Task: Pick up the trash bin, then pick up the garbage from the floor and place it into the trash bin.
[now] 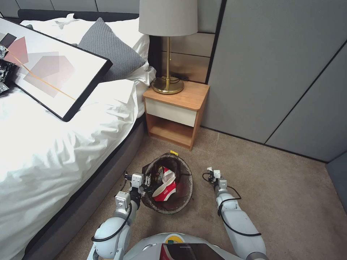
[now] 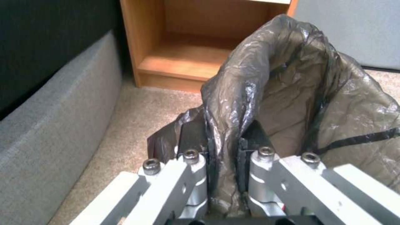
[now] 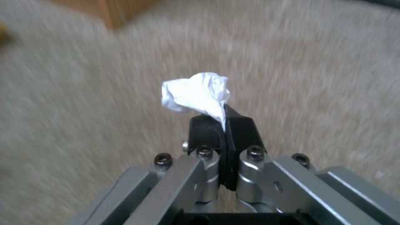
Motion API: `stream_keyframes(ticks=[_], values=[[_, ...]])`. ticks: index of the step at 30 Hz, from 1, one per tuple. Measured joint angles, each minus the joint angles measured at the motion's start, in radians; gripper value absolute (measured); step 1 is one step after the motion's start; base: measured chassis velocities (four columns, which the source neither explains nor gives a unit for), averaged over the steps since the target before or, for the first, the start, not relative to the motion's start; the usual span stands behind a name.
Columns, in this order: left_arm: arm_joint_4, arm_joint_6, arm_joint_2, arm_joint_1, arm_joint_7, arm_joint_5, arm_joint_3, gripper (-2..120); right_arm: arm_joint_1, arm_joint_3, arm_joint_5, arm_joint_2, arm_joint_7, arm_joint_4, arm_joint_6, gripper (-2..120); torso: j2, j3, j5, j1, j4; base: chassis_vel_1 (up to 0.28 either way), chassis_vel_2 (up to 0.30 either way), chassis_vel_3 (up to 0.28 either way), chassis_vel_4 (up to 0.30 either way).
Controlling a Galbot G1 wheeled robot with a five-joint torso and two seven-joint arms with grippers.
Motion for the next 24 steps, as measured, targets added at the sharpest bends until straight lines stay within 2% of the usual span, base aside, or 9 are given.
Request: stream_keyframes(ticks=[1, 3, 5, 6, 9, 10, 14, 19, 24], values=[[0.000, 0.000, 0.000, 0.000, 0.000, 0.000, 0.000, 7, 0.000, 0.000, 0.000, 0.000, 0.000, 0.000, 0.000, 0, 0.000, 0.000, 0.0000, 0.000, 0.0000, 0.000, 0.000, 0.000, 0.000], [0.002, 0.000, 0.000, -0.001, 0.000, -0.001, -0.001, 7, -0.045, 0.001, 0.024, -0.006, -0.009, 0.109, 0.018, 0, 0.000, 0.000, 0.0001, 0.000, -0.0003, 0.000, 0.000, 0.000, 0.000], [0.004, 0.000, 0.000, -0.001, 0.000, -0.001, 0.000, 7, -0.118, 0.008, 0.058, -0.013, -0.079, 0.276, 0.088, 0, 0.000, 0.000, -0.0002, 0.000, 0.0001, 0.000, 0.000, 0.000, 0.000], [0.004, 0.000, 0.000, -0.001, 0.000, -0.001, 0.000, 7, -0.118, 0.008, 0.058, -0.013, -0.079, 0.276, 0.088, 0, 0.000, 0.000, -0.0002, 0.000, 0.0001, 0.000, 0.000, 0.000, 0.000], [0.006, 0.000, -0.001, -0.001, 0.000, 0.000, 0.003, 7, -0.235, 0.014, 0.104, -0.024, -0.271, 0.472, 0.229, 0, 0.000, 0.000, 0.0004, 0.000, -0.0004, 0.000, 0.000, 0.000, 0.000], [0.006, 0.000, -0.001, -0.001, 0.000, 0.000, 0.003, 7, -0.235, 0.014, 0.104, -0.024, -0.271, 0.472, 0.229, 0, 0.000, 0.000, 0.0004, 0.000, -0.0004, 0.000, 0.000, 0.000, 0.000], [0.009, 0.000, -0.003, -0.002, 0.000, 0.002, 0.009, 7, -0.347, 0.008, 0.144, -0.041, -0.510, 0.696, 0.346, 0, 0.000, 0.000, 0.0000, 0.000, -0.0001, 0.000, 0.000, 0.000, 0.000], [0.012, -0.001, -0.005, -0.004, 0.000, 0.003, 0.013, 7, -0.402, -0.034, 0.145, -0.050, -0.608, 0.811, 0.359, 0, 0.000, 0.000, -0.0001, 0.000, 0.0000, 0.000, 0.000, 0.000, 0.000], [0.012, 0.000, -0.006, -0.006, 0.001, 0.003, 0.013, 7, -0.431, -0.093, 0.138, -0.058, -0.656, 0.829, 0.359, 0, 0.000, 0.000, 0.0000, 0.000, 0.0000, 0.000, 0.000, 0.000, 0.000]])
